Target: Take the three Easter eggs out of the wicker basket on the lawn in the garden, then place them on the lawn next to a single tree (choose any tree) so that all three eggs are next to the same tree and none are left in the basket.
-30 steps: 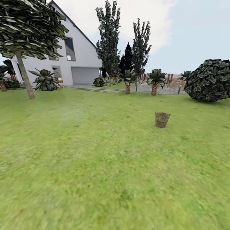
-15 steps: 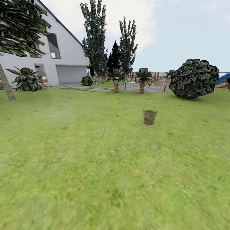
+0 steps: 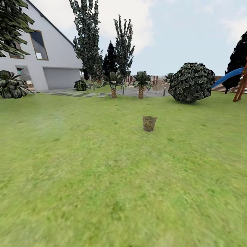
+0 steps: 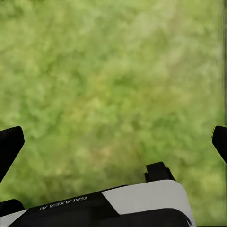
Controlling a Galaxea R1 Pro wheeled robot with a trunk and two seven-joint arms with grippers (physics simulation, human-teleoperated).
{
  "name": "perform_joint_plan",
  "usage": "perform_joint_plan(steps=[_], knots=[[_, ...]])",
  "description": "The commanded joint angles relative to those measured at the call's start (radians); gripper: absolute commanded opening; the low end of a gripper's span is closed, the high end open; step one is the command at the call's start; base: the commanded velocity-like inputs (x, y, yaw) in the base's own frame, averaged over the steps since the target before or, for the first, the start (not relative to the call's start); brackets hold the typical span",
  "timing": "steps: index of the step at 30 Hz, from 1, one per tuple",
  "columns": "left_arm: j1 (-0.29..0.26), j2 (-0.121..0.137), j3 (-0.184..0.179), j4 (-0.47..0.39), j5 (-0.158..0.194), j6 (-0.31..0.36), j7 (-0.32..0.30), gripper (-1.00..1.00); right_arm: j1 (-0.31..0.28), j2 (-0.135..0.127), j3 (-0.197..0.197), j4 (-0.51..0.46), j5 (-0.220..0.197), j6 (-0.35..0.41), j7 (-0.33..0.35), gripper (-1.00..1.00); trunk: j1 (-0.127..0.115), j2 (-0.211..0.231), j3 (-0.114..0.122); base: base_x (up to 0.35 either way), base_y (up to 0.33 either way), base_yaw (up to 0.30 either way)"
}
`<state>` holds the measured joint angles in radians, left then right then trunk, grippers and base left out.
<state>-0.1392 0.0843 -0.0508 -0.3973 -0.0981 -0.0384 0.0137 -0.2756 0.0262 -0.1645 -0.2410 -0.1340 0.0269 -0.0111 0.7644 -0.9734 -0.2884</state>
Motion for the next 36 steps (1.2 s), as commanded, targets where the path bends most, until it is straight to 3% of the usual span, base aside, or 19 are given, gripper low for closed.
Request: perform_joint_plan(steps=[1,9,12,17,21,24,36], knots=[[0.000,0.001,-0.003,0.000,-0.010,-0.003,0.002,1.00,0.000,0.001,-0.001,0.003,-0.010,-0.004,-0.001,1.00,-0.004,0.006,0.001,0.000,0.000,-0.225],[0.000,0.002,-0.001,0.000,-0.009,-0.003,0.003,1.00,0.000,0.000,-0.001,0.013,-0.010,-0.017,-0.001,1.00,-0.035,0.062,0.018,0.000,0.000,-0.225],[0.000,0.002,0.022,0.000,-0.009,-0.002,0.009,1.00,0.000,0.000,-0.001,0.014,-0.010,-0.018,-0.001,1.00,-0.046,0.083,0.024,0.000,0.000,-0.225],[0.000,0.003,0.132,0.000,-0.010,-0.004,0.078,1.00,0.000,0.001,-0.001,0.014,-0.009,-0.018,-0.002,1.00,-0.065,0.118,0.034,0.000,0.000,-0.225],[0.000,0.003,0.166,0.000,-0.012,-0.012,0.133,1.00,0.000,0.002,-0.001,0.014,-0.009,-0.018,-0.006,1.00,-0.081,0.146,0.042,0.000,0.000,-0.225],[0.000,0.001,0.172,0.000,-0.012,-0.014,0.152,1.00,0.000,0.003,-0.001,0.014,-0.009,-0.018,-0.016,1.00,-0.092,0.167,0.049,0.000,0.000,-0.224],[0.000,-0.002,0.162,0.000,-0.023,-0.061,0.157,1.00,0.000,0.003,-0.001,0.014,-0.010,-0.019,-0.027,1.00,-0.092,0.167,0.036,0.000,0.000,-0.224]])
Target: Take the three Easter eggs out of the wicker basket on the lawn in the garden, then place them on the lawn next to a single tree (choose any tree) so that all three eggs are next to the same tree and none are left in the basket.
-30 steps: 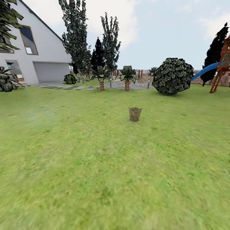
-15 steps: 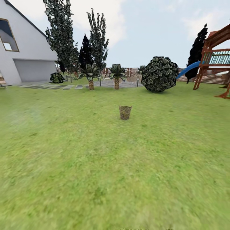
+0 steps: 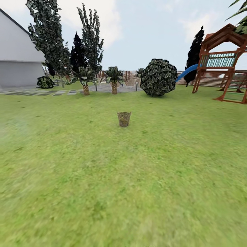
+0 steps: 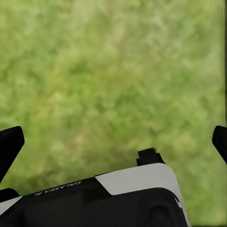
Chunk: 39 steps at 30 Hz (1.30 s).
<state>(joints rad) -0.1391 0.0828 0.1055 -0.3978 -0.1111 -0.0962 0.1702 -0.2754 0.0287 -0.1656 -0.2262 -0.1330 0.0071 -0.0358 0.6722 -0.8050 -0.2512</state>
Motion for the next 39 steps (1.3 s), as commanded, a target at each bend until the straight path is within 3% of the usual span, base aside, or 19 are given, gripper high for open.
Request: perform_joint_plan(steps=[1,10,16,39], knots=[[-0.001,0.000,0.004,0.001,-0.011,-0.006,-0.002,1.00,-0.001,0.000,0.000,-0.001,-0.011,0.001,-0.003,1.00,0.000,-0.001,-0.002,0.000,0.000,-0.222],[-0.001,0.004,0.000,0.001,-0.012,-0.010,-0.008,1.00,0.001,0.000,0.001,-0.001,-0.010,-0.005,-0.001,1.00,0.000,-0.001,-0.009,0.137,0.000,-0.116],[-0.001,0.005,-0.001,0.001,-0.012,-0.011,-0.008,1.00,0.004,0.000,0.001,0.027,-0.009,-0.067,-0.002,1.00,0.000,-0.001,-0.009,0.322,0.000,-0.004],[-0.001,0.004,-0.001,0.001,-0.012,-0.010,-0.008,1.00,0.002,0.002,0.001,0.034,-0.011,-0.070,-0.003,1.00,0.000,-0.001,-0.009,0.324,0.000,0.000]])
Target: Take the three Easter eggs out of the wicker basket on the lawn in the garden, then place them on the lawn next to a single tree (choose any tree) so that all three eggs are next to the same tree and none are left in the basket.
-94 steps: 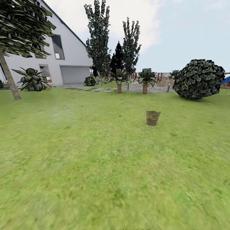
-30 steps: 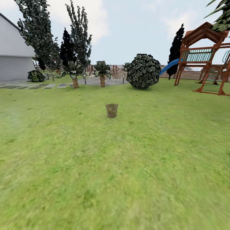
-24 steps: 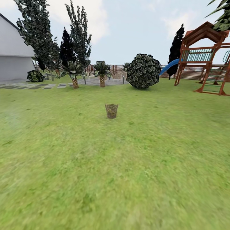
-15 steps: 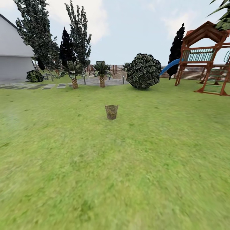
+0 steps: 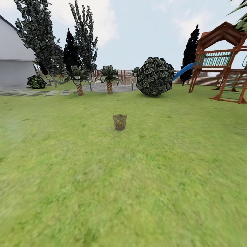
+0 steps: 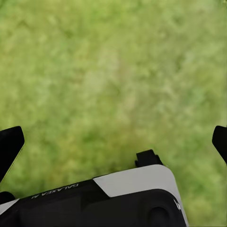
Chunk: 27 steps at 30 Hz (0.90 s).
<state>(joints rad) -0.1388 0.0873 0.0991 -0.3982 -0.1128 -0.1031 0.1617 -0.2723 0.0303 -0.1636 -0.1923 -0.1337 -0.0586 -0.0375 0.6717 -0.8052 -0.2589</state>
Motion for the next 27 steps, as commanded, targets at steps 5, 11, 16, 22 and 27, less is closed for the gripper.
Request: perform_joint_plan(steps=[5,11,16,22,27], knots=[[-0.001,-0.001,0.005,0.001,-0.010,-0.003,0.001,1.00,0.000,0.000,-0.001,0.002,-0.010,-0.004,-0.001,1.00,0.001,-0.001,-0.001,0.308,0.000,0.000],[-0.001,-0.001,0.005,0.001,-0.011,-0.003,0.001,1.00,0.000,0.001,-0.001,0.001,-0.010,-0.003,-0.009,1.00,0.001,-0.001,-0.001,0.307,0.000,0.000],[-0.001,0.000,0.005,0.001,-0.010,-0.003,0.001,1.00,0.000,0.001,-0.001,0.001,-0.010,-0.004,-0.013,1.00,0.001,-0.001,-0.001,0.307,0.000,0.000],[-0.001,0.000,0.005,0.001,-0.010,-0.003,0.001,1.00,0.000,0.002,-0.001,0.001,-0.010,-0.005,-0.013,1.00,0.001,-0.001,-0.001,0.307,0.000,0.000],[-0.001,0.000,0.005,0.001,-0.010,-0.003,0.001,1.00,-0.001,0.002,-0.001,0.001,-0.010,-0.004,-0.013,1.00,0.001,-0.001,-0.001,0.307,0.000,0.000]])
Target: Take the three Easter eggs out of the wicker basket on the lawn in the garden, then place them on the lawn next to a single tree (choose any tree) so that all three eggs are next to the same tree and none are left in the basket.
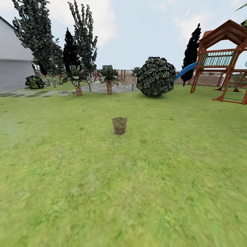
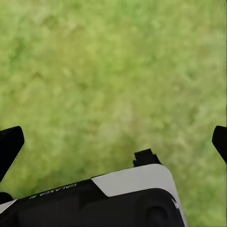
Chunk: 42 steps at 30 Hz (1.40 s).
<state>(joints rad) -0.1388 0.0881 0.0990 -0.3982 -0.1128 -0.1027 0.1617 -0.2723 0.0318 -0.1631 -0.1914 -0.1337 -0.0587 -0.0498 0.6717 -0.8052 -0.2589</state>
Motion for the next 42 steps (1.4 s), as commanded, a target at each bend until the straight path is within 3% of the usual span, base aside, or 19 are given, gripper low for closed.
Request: perform_joint_plan(steps=[1,42], knots=[[-0.001,-0.001,0.005,0.001,-0.011,-0.003,0.001,1.00,0.000,0.000,-0.001,0.000,-0.010,-0.004,-0.001,1.00,0.001,-0.001,-0.001,0.307,0.000,0.000],[-0.001,-0.001,0.005,0.001,-0.011,-0.004,0.001,1.00,0.000,0.000,-0.001,0.000,-0.009,-0.006,-0.001,1.00,0.001,-0.001,-0.001,0.305,0.000,0.010]])
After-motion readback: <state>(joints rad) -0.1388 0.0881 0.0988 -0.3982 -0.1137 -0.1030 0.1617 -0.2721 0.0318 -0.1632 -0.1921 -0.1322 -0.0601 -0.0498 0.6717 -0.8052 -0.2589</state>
